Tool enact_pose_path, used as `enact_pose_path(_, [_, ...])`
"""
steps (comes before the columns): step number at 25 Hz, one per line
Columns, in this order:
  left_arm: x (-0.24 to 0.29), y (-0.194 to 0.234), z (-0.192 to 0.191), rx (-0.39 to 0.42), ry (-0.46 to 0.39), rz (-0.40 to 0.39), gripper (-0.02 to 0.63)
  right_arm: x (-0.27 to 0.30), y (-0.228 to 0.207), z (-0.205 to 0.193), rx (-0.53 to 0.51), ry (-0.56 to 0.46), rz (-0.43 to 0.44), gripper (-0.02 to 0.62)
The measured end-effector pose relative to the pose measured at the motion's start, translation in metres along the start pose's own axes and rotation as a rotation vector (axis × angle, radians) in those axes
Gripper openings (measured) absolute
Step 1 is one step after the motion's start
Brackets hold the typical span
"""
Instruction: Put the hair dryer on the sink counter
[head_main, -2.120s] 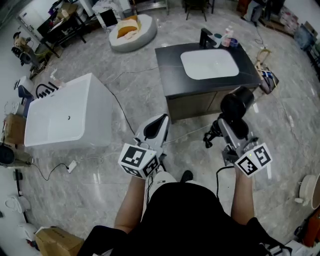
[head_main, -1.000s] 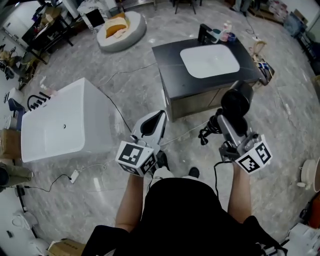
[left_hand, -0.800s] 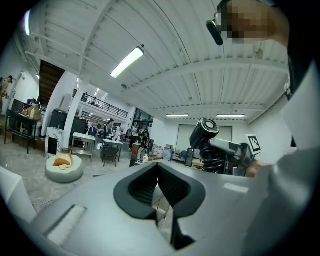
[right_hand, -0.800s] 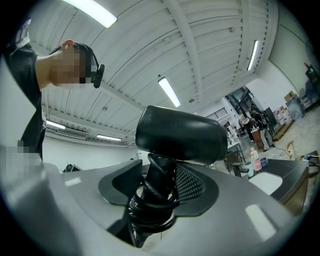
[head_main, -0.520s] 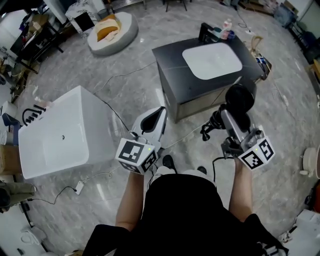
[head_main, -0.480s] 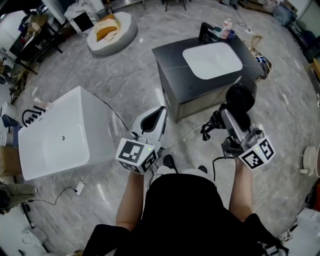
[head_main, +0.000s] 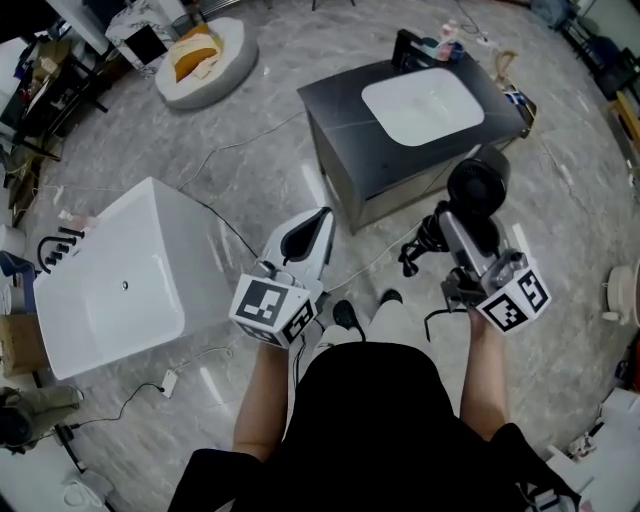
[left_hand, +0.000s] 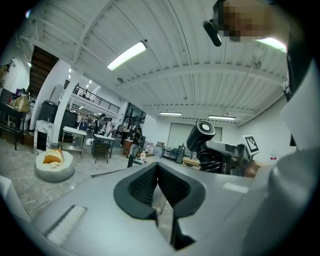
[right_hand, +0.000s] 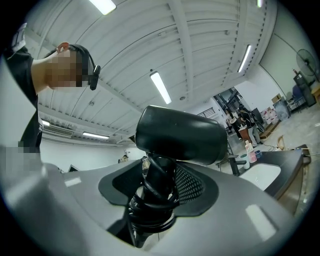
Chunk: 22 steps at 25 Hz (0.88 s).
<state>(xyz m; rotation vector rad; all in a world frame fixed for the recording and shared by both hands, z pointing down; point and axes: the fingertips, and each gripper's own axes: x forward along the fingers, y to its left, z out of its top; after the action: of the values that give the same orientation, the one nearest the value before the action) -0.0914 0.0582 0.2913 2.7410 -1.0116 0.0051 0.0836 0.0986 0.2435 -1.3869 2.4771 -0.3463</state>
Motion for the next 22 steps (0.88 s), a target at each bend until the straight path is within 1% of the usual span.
enact_pose_path(5, [0.002, -0.001, -0.01, -0.014, 0.022, -0.011, -0.003, 0.003, -0.005, -0.008, 0.014, 0.021, -0.009, 0.212])
enact_pose_path(10, [0.004, -0.002, -0.018, -0.022, 0.031, 0.004, -0.003, 0.006, -0.01, -0.013, 0.005, 0.036, 0.009, 0.212])
enact_pose_path(16, [0.018, 0.027, -0.014, -0.016, 0.043, 0.029, -0.003, 0.047, -0.026, -0.026, 0.024, 0.054, 0.033, 0.212])
enact_pose_path(22, [0.054, 0.046, -0.007, -0.015, 0.061, 0.044, -0.003, 0.085, -0.057, -0.028, 0.036, 0.089, 0.056, 0.212])
